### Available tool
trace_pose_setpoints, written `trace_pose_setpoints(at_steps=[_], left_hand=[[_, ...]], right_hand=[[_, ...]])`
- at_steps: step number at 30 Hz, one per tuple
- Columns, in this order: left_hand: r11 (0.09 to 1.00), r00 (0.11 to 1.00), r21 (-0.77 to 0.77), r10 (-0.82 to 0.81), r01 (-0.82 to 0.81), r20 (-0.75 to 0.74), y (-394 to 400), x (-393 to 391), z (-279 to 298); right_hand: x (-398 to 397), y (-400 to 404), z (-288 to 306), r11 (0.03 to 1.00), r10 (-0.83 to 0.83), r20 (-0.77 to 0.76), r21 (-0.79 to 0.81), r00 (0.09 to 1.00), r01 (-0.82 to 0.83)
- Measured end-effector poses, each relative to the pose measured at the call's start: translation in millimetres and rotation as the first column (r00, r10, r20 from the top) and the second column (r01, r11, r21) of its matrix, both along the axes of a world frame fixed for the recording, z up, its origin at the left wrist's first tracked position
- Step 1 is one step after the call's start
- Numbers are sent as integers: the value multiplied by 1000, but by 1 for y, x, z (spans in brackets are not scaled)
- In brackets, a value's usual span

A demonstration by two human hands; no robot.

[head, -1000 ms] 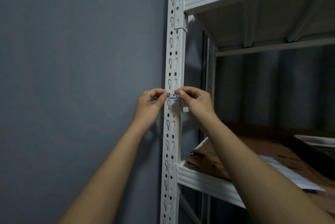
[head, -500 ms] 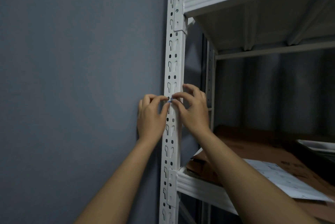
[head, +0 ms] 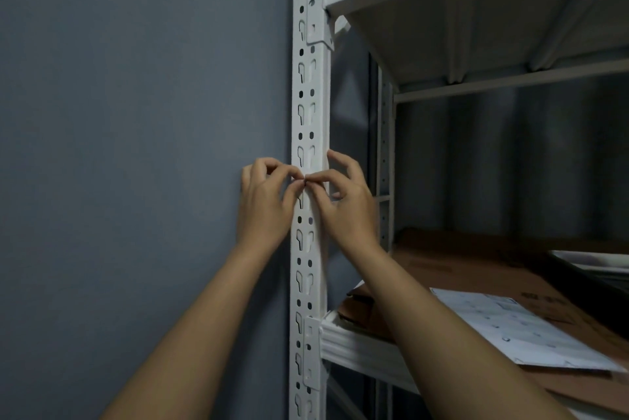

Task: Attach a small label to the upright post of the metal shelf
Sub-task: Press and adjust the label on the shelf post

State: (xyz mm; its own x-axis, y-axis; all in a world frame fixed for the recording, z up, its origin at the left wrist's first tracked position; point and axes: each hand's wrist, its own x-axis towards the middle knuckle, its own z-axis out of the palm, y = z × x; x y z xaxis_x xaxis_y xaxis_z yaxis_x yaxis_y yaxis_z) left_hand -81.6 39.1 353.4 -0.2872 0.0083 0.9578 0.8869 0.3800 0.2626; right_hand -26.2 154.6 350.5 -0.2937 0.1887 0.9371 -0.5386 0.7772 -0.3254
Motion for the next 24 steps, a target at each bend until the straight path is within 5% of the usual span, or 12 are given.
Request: trace_pose_setpoints(at_steps=[7, 14, 24], left_hand=[[997, 997, 44, 66, -64, -47, 6, 0, -4], [989, 992, -87, 123, -124, -13, -4, 8, -24], [995, 995, 31, 95, -96, 40, -3, 14, -1]], right_hand=[[0, -1, 0, 995, 55, 1, -82, 998, -55], [8, -3, 9, 992, 82, 94, -102, 992, -72], [23, -10, 14, 930, 245, 208, -327, 947, -169]])
